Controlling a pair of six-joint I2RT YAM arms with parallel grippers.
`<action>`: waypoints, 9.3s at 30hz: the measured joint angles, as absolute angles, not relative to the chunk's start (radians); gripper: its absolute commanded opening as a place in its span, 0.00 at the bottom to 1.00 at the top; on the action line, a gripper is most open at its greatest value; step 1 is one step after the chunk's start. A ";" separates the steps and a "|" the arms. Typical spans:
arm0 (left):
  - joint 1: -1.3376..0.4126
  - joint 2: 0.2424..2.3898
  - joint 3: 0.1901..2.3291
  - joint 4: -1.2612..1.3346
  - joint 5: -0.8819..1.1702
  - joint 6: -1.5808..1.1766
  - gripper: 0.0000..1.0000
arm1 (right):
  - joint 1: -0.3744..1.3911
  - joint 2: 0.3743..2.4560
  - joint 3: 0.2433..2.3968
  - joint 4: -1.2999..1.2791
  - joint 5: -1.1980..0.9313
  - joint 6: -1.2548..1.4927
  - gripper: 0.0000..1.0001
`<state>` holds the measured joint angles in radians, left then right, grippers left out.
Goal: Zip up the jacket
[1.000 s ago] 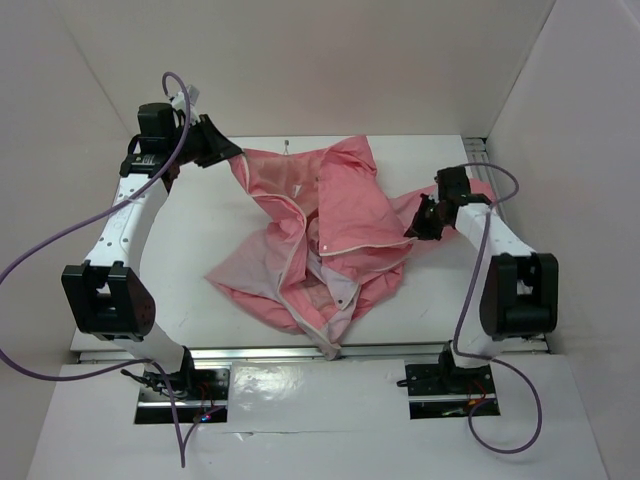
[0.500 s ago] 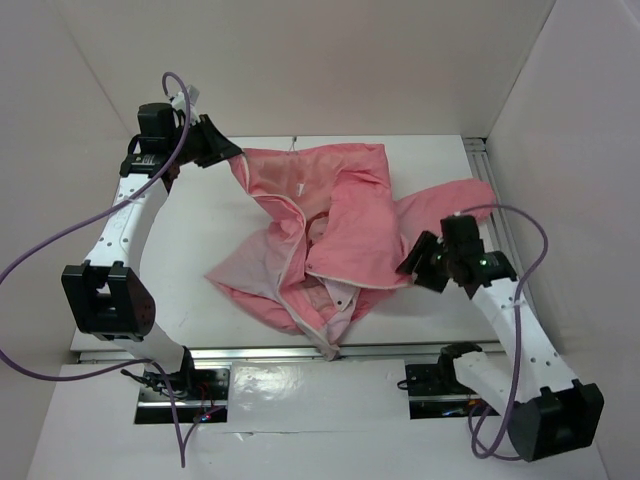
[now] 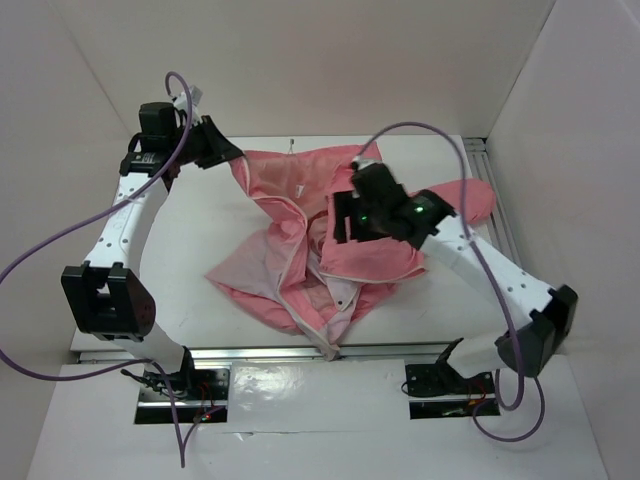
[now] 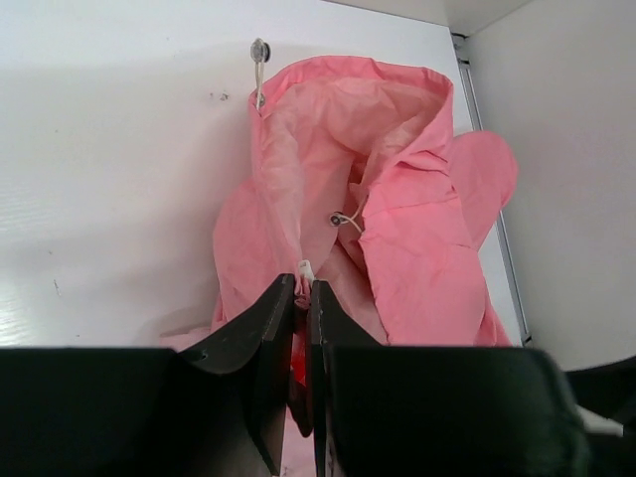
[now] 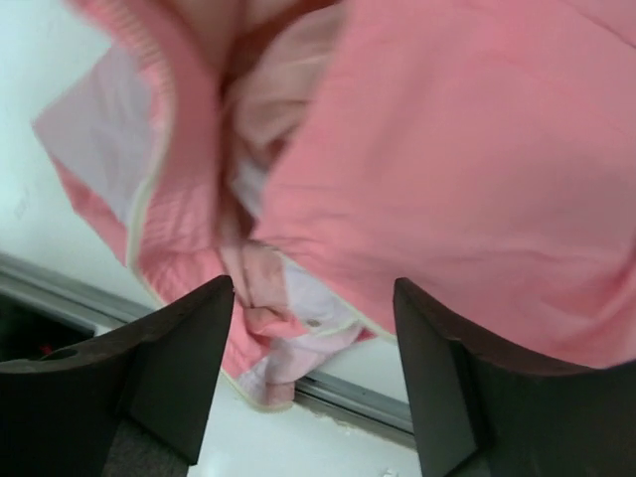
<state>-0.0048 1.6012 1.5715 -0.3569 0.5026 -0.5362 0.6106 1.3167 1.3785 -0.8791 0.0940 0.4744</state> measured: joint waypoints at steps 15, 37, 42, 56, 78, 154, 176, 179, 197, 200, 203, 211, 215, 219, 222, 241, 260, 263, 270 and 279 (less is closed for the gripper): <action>-0.006 1.601 1.589 -0.406 0.501 -0.499 0.00 | 0.960 1.781 1.599 -1.025 0.297 0.183 0.83; -0.006 1.594 1.589 -0.419 0.493 -0.500 0.00 | 0.942 1.804 1.491 -0.977 0.278 0.062 0.61; -0.006 1.594 1.588 -0.420 0.493 -0.500 0.00 | 0.937 1.804 1.460 -0.924 0.286 0.062 0.53; -0.006 1.586 1.588 -0.421 0.491 -0.499 0.00 | 0.910 1.801 1.447 -0.818 0.301 0.091 0.51; -0.006 1.586 1.579 -0.425 0.483 -0.499 0.00 | 0.899 1.821 1.400 -0.746 0.271 0.088 0.39; -0.069 1.670 1.128 1.146 1.298 -1.470 0.00 | 0.534 1.390 1.119 0.260 -0.471 0.508 0.00; -0.103 1.804 1.137 1.278 1.288 -1.814 0.00 | 0.524 1.370 0.972 0.384 -0.493 0.622 0.00; -0.104 1.804 1.149 1.282 1.289 -1.816 0.00 | 0.518 1.375 0.972 0.413 -0.506 0.633 0.00; -0.114 1.804 1.166 1.286 1.292 -1.840 0.00 | 0.492 1.432 0.972 0.566 -0.606 0.715 0.00; -0.114 1.804 1.166 1.286 1.292 -1.840 0.00 | 0.491 1.443 0.972 0.575 -0.614 0.721 0.00; -0.114 1.804 1.166 1.286 1.292 -1.840 0.00 | 0.486 1.449 0.972 0.585 -0.626 0.726 0.00; -0.114 1.804 1.166 1.286 1.292 -1.840 0.00 | 0.484 1.468 0.972 0.633 -0.654 0.756 0.00; -0.114 1.804 1.166 1.286 1.292 -1.840 0.00 | 0.484 1.470 0.972 0.647 -0.661 0.768 0.00; -0.114 1.804 1.166 1.286 1.292 -1.840 0.00 | 0.484 1.475 0.974 0.656 -0.664 0.770 0.00; -0.114 1.804 1.166 1.286 1.292 -1.840 0.00 | 0.484 1.486 0.977 0.660 -0.666 0.773 0.00; -0.114 1.804 1.166 1.286 1.292 -1.840 0.00 | 0.483 1.509 0.977 0.706 -0.671 0.814 0.00; -0.114 1.804 1.193 1.287 1.298 -1.845 0.00 | 0.477 1.509 0.976 0.704 -0.698 0.811 0.00; -0.114 1.804 1.193 1.287 1.299 -1.845 0.00 | 0.477 1.509 0.976 0.707 -0.705 0.813 0.00; -0.114 1.804 1.193 1.287 1.299 -1.845 0.00 | 0.477 1.509 0.976 0.712 -0.715 0.814 0.00; -0.114 1.805 1.193 1.287 1.299 -1.845 0.00 | 0.467 1.506 0.974 0.720 -0.717 0.818 0.00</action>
